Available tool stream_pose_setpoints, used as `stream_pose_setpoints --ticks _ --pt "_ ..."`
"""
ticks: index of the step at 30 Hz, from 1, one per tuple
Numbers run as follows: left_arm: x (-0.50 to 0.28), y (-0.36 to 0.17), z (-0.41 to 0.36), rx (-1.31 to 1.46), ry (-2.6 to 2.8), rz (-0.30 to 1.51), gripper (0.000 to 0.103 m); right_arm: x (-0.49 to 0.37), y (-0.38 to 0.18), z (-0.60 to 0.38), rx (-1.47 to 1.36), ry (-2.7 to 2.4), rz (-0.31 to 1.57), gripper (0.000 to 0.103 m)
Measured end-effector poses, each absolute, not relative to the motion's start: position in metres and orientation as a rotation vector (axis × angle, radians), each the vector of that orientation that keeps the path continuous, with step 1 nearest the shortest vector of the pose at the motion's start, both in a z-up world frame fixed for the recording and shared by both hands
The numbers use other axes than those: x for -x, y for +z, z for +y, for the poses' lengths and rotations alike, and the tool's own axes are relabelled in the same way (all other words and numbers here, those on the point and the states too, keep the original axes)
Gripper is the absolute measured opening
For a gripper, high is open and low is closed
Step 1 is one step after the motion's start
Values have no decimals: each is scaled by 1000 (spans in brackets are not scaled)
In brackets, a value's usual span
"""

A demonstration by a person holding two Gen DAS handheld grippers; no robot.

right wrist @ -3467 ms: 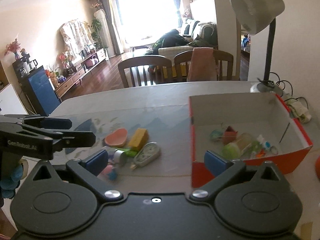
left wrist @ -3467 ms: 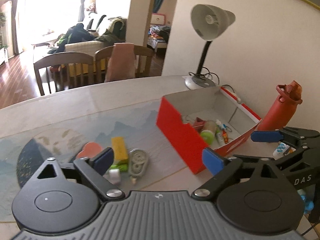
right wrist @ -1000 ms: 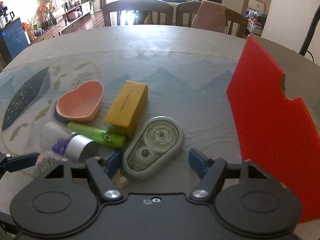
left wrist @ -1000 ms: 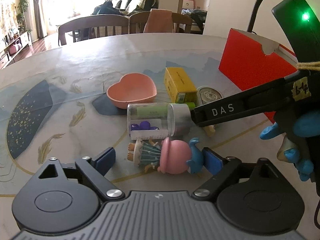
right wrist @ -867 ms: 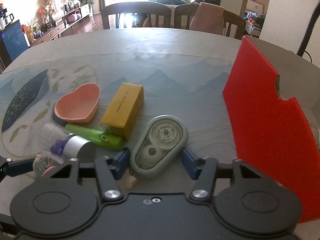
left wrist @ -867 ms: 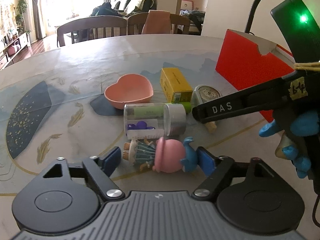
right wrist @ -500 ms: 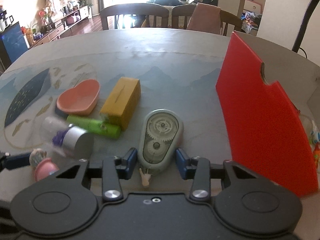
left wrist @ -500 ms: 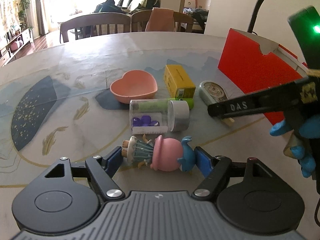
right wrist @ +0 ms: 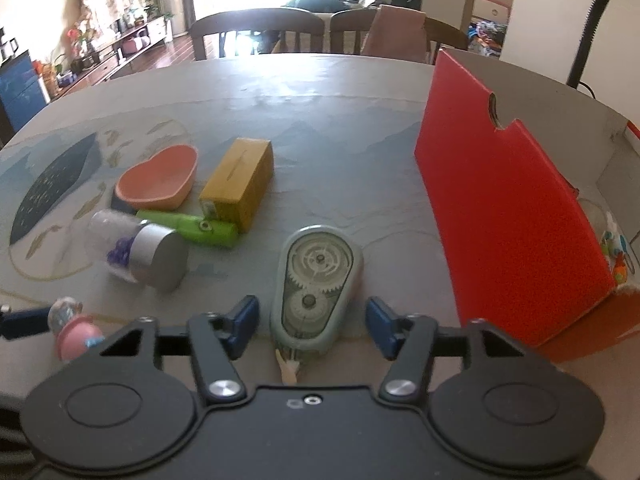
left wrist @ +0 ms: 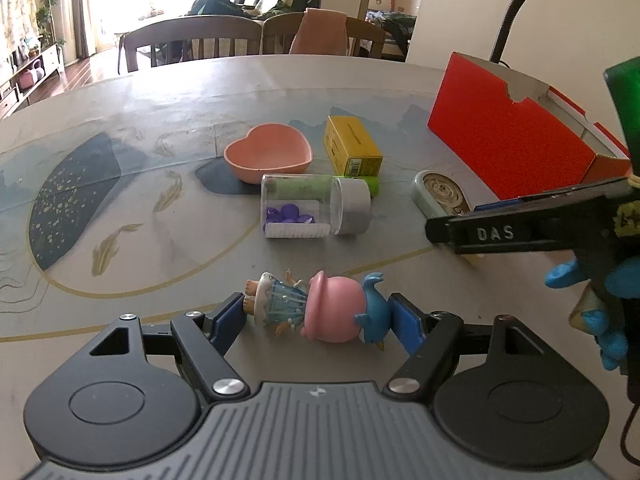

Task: Organize rigid objects
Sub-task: 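Grasp the pink figure with the left tool while the right tool grasps the tape roller, then carry the pink figure and tape roller with both tools into the red box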

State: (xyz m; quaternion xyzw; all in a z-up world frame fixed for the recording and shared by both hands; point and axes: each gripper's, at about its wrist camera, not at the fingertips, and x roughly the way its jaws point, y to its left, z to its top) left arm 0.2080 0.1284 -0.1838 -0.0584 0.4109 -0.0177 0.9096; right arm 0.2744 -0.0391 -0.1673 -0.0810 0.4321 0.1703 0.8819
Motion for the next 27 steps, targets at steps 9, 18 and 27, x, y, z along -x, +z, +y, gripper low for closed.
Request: stream_pose_setpoints --ticks 9,18,27 --pt "-207 -183 128 121 -29 848 77 -279 -171 -36 162 320 871 56" --pt "-206 -177 127 124 -13 849 77 -273 -165 -35 202 334 865 47" --pt "-196 -168 129 152 -13 853 77 -244 -141 -51 146 366 872 46"
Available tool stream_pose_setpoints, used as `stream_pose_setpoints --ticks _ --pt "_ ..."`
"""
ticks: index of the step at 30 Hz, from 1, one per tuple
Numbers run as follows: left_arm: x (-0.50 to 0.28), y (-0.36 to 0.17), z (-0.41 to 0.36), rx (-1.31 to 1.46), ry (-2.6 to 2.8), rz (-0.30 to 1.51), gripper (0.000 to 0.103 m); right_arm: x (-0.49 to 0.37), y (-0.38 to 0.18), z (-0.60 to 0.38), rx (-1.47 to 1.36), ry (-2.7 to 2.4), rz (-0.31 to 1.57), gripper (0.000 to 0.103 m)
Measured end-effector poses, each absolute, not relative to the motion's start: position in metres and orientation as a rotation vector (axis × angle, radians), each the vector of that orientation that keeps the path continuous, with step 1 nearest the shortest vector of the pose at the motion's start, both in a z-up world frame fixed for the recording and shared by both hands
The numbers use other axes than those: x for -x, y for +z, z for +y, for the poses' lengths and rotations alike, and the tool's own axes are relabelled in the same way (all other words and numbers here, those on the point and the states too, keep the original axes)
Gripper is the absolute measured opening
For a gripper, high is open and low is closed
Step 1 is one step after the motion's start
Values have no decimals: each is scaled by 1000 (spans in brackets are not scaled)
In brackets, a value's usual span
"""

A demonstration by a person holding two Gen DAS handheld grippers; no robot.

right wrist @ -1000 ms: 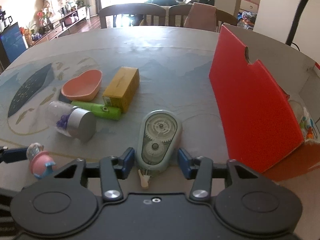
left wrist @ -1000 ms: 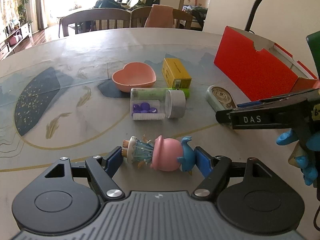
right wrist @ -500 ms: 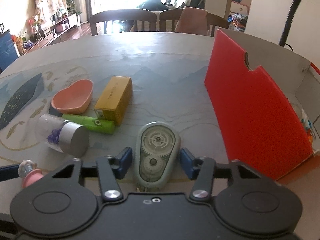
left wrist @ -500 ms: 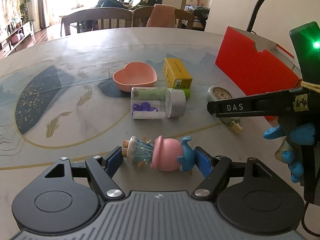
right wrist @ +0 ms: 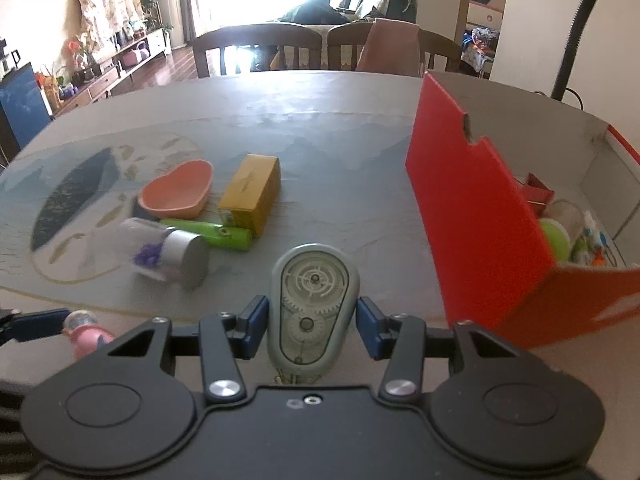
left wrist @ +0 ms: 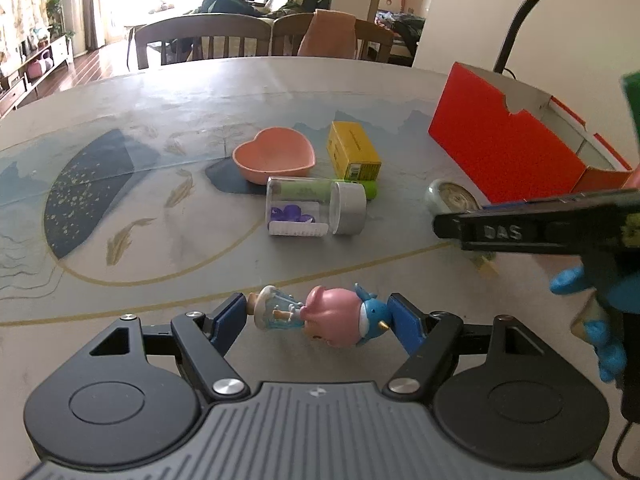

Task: Organize rigid objects
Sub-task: 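Carry the pink figure and tape roller with both tools into the red box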

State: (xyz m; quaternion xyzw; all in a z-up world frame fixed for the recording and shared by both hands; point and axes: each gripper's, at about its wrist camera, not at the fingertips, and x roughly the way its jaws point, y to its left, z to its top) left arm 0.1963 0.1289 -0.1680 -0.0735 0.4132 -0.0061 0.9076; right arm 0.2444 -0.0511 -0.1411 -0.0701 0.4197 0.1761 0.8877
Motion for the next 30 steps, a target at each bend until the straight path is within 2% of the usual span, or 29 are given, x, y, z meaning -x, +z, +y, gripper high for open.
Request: stream_pose_setpoints --ticks 7,16,24,30 --pt "-182 -145 124 146 -42 824 77 -211 -106 -68 97 381 853 46" --pt "-162 -89 108 151 -132 747 77 -173 -44 -90 60 367 764 46" --pt "-160 -45 93 136 -179 667 77 -170 -5 -114 39 361 682 46" --pt "-175 -26 71 123 -198 638 77 -183 4 -143 20 360 661 46"
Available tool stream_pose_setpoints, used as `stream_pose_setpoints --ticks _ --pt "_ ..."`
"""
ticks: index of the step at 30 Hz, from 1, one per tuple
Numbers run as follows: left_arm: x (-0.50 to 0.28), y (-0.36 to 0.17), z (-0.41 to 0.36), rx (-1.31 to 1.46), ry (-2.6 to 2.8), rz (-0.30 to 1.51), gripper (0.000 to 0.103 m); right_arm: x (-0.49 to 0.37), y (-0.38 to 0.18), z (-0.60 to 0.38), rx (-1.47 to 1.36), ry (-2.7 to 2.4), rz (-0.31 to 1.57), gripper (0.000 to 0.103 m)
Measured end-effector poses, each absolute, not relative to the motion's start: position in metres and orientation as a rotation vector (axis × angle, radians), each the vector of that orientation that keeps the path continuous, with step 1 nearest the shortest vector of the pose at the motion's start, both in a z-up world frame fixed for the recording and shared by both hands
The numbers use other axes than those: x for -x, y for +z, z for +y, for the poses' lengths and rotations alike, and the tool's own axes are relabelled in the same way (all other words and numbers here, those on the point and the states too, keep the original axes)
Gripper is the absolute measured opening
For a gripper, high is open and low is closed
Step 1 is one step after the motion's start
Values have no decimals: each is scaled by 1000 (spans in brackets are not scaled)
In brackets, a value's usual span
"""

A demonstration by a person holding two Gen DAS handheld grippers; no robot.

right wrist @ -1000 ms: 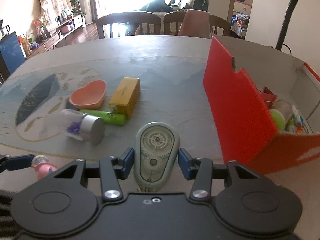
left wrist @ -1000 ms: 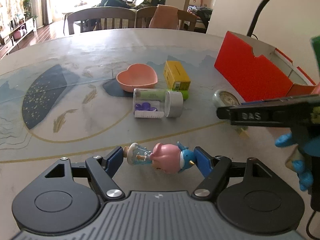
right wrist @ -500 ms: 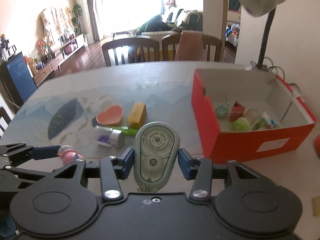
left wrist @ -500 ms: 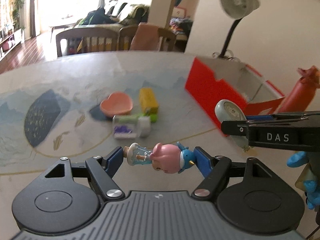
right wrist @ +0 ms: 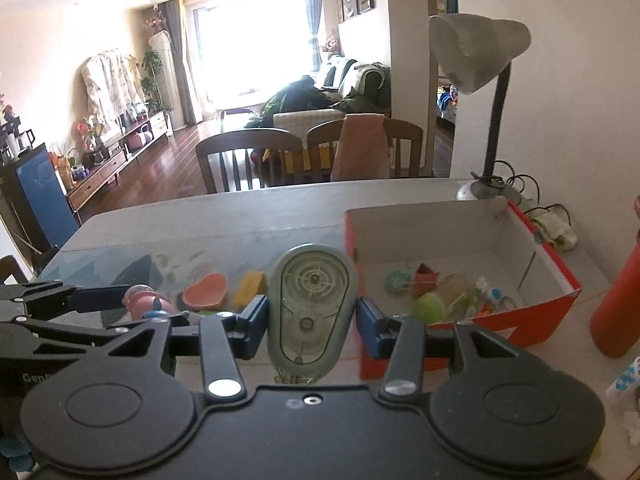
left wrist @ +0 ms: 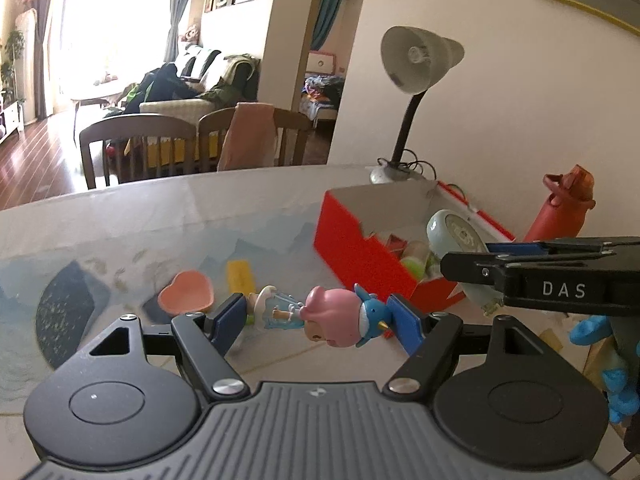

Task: Organize rigid objects
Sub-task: 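Carry the pink figure and tape roller with both tools into the red box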

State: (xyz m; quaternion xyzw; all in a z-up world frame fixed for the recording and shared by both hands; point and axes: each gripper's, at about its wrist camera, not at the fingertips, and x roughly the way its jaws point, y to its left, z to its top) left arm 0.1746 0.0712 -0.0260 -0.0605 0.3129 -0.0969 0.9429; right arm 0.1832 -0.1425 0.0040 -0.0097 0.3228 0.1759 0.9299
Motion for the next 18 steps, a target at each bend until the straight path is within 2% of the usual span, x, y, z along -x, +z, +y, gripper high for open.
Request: stream_pose_setpoints --ticks 18 --pt "-262 -38 -34 98 -215 721 77 -277 -15 -262 -19 282 678 47"
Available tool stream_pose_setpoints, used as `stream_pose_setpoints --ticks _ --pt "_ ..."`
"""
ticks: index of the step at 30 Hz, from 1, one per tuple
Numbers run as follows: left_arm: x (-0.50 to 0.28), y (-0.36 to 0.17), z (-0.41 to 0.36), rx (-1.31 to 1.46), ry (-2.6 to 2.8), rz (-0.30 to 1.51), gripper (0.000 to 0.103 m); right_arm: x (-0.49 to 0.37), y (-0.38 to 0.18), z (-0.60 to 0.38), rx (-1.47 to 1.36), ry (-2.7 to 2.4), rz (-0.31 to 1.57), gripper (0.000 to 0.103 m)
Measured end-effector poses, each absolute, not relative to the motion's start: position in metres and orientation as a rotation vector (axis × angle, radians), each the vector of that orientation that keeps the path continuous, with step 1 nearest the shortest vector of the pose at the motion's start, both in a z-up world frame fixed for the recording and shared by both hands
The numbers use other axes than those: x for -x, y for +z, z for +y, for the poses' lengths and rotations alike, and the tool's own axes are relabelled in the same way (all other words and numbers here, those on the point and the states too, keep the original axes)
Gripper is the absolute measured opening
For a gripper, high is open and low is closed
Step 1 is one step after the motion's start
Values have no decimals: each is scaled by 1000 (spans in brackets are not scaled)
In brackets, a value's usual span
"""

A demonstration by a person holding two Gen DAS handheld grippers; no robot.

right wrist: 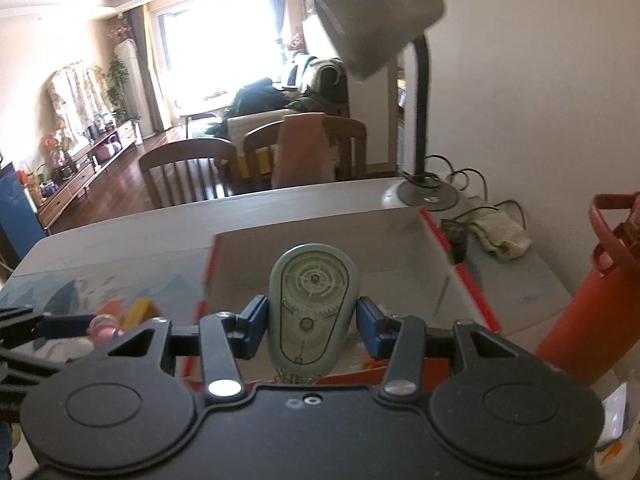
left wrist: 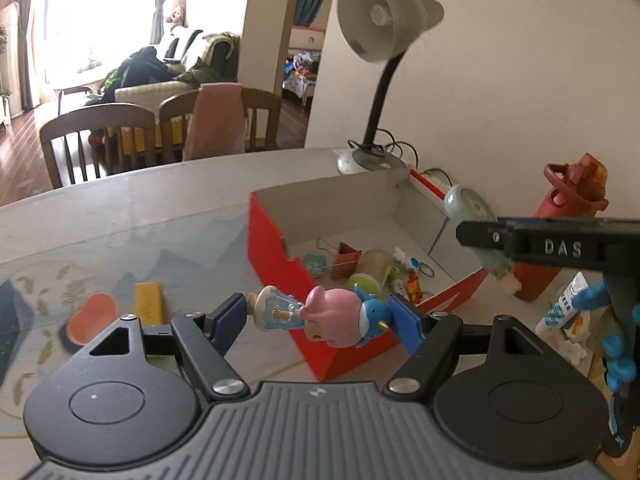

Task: Organize rigid objects
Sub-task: 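Carry the pink figure and tape roller with both tools into the red box, then open the left tool releasing the figure while the right tool releases the tape roller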

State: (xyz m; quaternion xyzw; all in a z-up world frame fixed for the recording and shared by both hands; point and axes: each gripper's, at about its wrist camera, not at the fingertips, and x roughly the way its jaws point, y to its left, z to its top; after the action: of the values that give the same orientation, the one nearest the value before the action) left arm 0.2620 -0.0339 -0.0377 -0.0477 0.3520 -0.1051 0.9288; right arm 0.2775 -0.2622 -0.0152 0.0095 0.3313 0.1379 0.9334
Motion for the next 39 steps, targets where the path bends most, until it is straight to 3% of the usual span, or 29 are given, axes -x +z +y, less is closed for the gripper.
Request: stream_pose_setpoints --ticks 18,39 --pt "-351 -69 -121 -39 -250 853 77 -362 -61 -305 -11 269 784 47" --pt "-412 -117 -159 -104 -210 1029 77 -403 -122 -299 10 332 980 47"
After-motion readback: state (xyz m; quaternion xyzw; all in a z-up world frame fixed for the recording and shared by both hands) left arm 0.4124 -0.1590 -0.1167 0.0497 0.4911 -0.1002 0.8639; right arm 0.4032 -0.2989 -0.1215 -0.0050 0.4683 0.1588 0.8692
